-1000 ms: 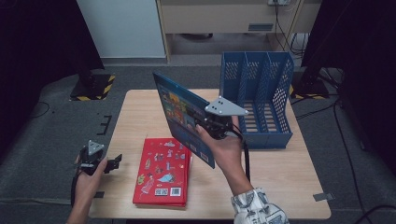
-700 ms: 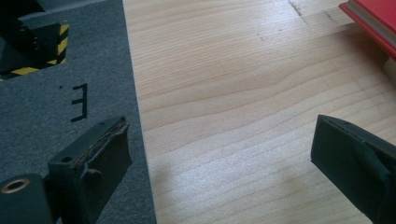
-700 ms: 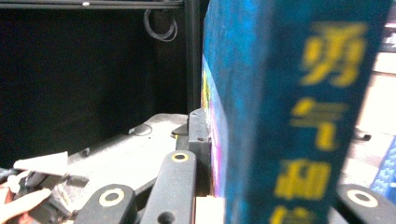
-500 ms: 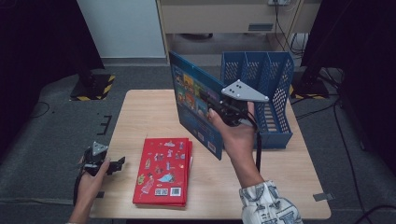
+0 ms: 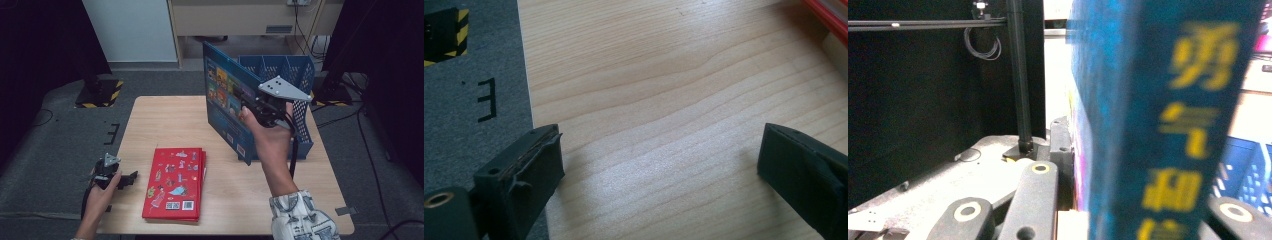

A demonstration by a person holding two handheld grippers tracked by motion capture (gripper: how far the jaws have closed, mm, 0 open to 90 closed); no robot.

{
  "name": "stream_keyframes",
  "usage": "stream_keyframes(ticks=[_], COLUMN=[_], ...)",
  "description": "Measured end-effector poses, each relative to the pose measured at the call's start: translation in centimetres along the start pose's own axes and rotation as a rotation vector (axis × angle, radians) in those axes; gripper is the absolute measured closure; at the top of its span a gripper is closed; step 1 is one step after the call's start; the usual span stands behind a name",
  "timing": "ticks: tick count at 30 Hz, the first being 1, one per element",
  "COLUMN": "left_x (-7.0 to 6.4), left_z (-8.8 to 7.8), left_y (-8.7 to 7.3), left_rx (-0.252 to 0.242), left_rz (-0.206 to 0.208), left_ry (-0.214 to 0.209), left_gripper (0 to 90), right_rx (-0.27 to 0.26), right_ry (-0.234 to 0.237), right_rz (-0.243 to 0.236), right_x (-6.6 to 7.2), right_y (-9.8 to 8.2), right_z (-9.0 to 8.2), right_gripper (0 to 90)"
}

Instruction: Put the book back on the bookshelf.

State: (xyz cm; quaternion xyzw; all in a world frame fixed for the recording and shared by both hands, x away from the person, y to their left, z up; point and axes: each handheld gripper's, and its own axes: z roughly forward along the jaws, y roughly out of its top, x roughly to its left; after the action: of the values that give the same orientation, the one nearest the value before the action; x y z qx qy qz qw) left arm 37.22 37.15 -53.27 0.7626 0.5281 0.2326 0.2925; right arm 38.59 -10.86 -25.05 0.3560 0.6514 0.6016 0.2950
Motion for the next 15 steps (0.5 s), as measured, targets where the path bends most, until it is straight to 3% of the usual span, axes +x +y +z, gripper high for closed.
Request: stream_keyframes(ticks=[15], left_x=[-0.2], left_z=[0.2], left_y=[-0.2], left_rx=[-0.011], left_rz=[-0.016], left_ry=[-0.030], left_gripper=[2.2], right_rx=[0.013], right_ry=[-0.085], right_rz=[-0.020], right_x=[-2.3], right_y=[0.1], right_z=[-2.0], right_gripper=[82.7])
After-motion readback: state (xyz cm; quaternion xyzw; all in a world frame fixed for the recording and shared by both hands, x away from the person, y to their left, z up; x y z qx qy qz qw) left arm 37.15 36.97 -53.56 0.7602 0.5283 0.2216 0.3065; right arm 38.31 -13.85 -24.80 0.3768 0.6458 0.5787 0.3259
